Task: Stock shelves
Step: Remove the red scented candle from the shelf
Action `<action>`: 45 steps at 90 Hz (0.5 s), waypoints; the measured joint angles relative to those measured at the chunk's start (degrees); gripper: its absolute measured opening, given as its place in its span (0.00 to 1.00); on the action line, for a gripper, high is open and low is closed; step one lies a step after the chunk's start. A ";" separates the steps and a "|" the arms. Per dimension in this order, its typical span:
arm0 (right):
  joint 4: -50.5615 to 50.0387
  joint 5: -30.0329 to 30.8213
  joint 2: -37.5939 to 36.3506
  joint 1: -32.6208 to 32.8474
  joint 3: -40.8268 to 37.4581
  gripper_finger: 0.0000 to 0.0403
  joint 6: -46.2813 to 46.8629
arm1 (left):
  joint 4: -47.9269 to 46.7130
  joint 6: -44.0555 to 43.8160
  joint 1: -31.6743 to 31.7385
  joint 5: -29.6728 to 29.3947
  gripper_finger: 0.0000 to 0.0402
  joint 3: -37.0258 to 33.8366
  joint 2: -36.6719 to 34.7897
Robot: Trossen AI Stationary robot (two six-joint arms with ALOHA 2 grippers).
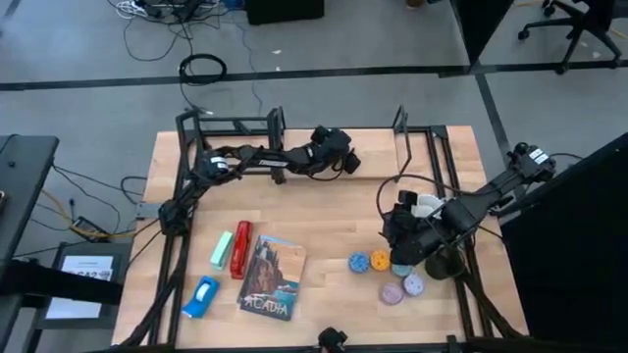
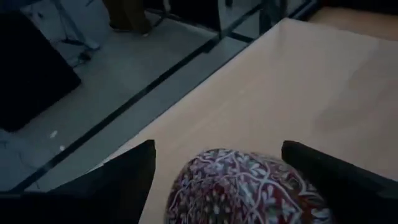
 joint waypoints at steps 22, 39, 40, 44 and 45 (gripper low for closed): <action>-0.20 -0.01 0.00 0.00 0.00 0.49 0.00 | -1.97 1.62 -2.15 0.64 0.79 1.38 -0.02; -0.26 0.01 0.00 0.00 0.00 0.49 -0.01 | -7.91 1.65 -3.15 -0.65 0.78 3.71 -0.04; -0.25 0.01 0.00 0.00 0.00 0.49 0.00 | -8.36 1.56 -3.15 -0.71 0.78 3.81 -0.04; -0.27 0.01 0.00 0.00 0.00 0.49 0.00 | -9.26 1.00 -3.15 -0.87 0.78 4.06 -0.04; -0.27 0.01 0.00 0.00 0.00 0.49 0.00 | -9.36 0.59 -3.15 -0.87 0.78 4.08 -0.04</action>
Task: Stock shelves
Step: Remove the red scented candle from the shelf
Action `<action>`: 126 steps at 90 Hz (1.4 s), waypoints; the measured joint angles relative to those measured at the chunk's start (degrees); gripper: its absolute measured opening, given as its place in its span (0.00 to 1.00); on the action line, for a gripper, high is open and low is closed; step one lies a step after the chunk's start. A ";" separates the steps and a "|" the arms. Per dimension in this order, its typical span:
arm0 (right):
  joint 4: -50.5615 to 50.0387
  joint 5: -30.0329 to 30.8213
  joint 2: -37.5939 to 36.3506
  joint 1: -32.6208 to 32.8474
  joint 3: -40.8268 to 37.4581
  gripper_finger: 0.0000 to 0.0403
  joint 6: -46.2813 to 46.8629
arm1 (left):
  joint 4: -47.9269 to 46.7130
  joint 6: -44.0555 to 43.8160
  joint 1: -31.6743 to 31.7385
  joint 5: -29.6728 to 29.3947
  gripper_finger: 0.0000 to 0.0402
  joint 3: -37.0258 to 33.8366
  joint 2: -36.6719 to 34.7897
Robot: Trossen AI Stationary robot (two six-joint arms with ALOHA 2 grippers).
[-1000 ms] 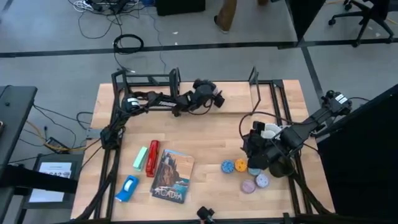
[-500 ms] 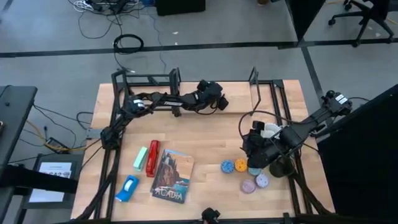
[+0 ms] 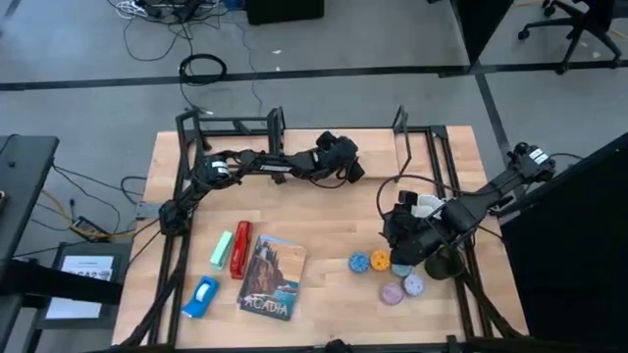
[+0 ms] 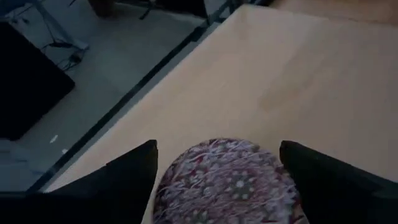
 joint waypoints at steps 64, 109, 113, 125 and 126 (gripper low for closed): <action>0.30 -2.75 0.00 0.09 0.00 0.49 0.98 | -4.91 -5.80 -0.93 3.87 0.64 2.83 -0.18; 1.17 6.30 -10.51 8.41 2.58 0.43 5.94 | -36.42 5.87 -13.22 7.37 0.64 28.57 0.04; 2.37 9.32 -11.83 10.10 2.65 0.42 5.08 | -38.72 5.62 -15.38 9.37 0.64 29.56 -0.01; 5.38 17.12 -14.00 15.13 2.73 0.40 1.85 | -39.80 3.63 -22.39 16.18 0.64 30.10 -0.11; 5.57 17.63 -14.02 15.50 2.73 0.40 1.51 | -39.61 3.60 -23.02 16.88 0.64 30.08 -0.11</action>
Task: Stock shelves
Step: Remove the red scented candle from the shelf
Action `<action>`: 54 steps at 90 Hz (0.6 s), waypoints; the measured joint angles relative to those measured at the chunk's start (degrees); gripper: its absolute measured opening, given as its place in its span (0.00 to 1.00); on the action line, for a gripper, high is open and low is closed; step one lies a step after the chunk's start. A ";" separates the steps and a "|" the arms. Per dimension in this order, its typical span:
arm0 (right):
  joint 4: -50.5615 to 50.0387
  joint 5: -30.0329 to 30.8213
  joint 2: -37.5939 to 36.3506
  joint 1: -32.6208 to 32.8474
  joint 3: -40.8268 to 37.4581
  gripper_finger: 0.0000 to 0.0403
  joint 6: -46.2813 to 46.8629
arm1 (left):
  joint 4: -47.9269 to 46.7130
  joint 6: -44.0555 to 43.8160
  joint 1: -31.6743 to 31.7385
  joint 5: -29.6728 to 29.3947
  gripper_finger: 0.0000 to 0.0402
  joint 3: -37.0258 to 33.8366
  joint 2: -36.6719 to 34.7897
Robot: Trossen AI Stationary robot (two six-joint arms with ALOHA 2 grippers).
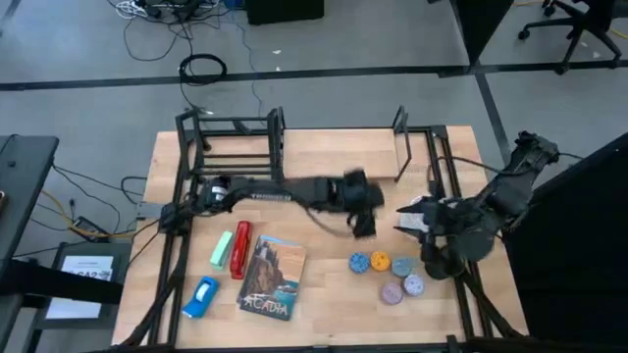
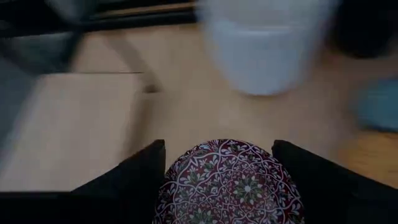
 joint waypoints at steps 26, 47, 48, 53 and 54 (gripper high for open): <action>2.73 6.87 2.43 5.44 0.00 0.37 -0.50 | 20.01 0.62 -10.97 2.50 0.64 -6.46 1.00; 8.22 6.45 7.09 7.00 -0.02 0.35 0.61 | 31.00 -8.21 -13.92 -1.06 0.64 -15.60 1.29; 8.54 6.38 7.30 7.10 -0.02 0.35 0.62 | 31.56 -8.42 -14.07 -1.35 0.64 -16.07 1.29; 10.23 6.32 8.34 7.26 -0.02 0.34 0.63 | 34.58 -8.98 -14.97 -1.90 0.64 -18.39 1.29; 10.59 6.30 8.54 7.27 -0.02 0.34 0.63 | 35.26 -9.07 -15.18 -1.92 0.64 -18.88 1.29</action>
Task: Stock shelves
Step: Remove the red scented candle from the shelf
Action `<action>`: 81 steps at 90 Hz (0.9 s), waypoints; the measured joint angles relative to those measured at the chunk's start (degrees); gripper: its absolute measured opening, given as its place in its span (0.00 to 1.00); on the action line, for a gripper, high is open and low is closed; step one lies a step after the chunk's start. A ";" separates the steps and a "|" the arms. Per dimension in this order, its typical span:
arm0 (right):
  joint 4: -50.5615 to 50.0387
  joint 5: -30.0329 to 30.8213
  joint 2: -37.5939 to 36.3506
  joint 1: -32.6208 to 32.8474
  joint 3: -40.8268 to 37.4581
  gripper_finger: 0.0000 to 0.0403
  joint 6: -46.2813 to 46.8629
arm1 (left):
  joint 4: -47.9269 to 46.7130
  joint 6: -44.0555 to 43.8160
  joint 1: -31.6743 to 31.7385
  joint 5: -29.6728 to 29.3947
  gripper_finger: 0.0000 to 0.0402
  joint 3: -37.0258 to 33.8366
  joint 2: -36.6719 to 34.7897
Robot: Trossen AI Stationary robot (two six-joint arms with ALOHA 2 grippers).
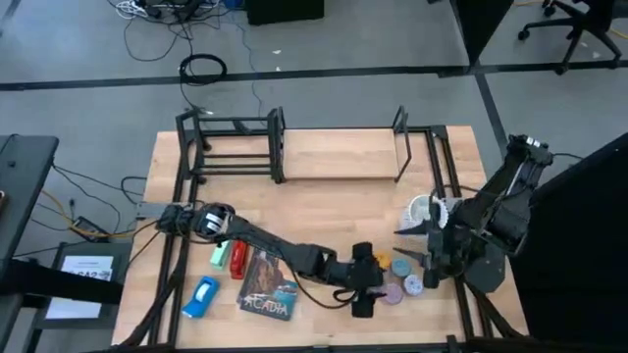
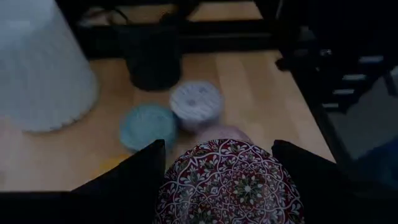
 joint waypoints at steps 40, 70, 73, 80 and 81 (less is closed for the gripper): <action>10.15 -3.95 5.87 1.43 -0.04 0.30 1.63 | 17.34 -1.20 -4.10 -11.04 0.67 -9.30 2.19; 11.22 -3.79 6.91 3.07 -0.04 0.28 4.25 | 21.10 -3.34 -3.56 -12.49 0.68 -9.36 5.64; 11.27 -3.69 6.91 3.02 -0.04 0.28 4.10 | 21.21 -3.83 -3.45 -12.50 0.68 -9.35 5.64; 11.20 -3.63 6.93 3.00 -0.04 0.28 3.57 | 21.08 -3.80 -3.07 -12.43 0.69 -9.35 5.66; 11.21 -3.63 6.93 2.97 -0.04 0.28 3.54 | 21.07 -3.74 -2.97 -12.28 0.69 -9.35 5.67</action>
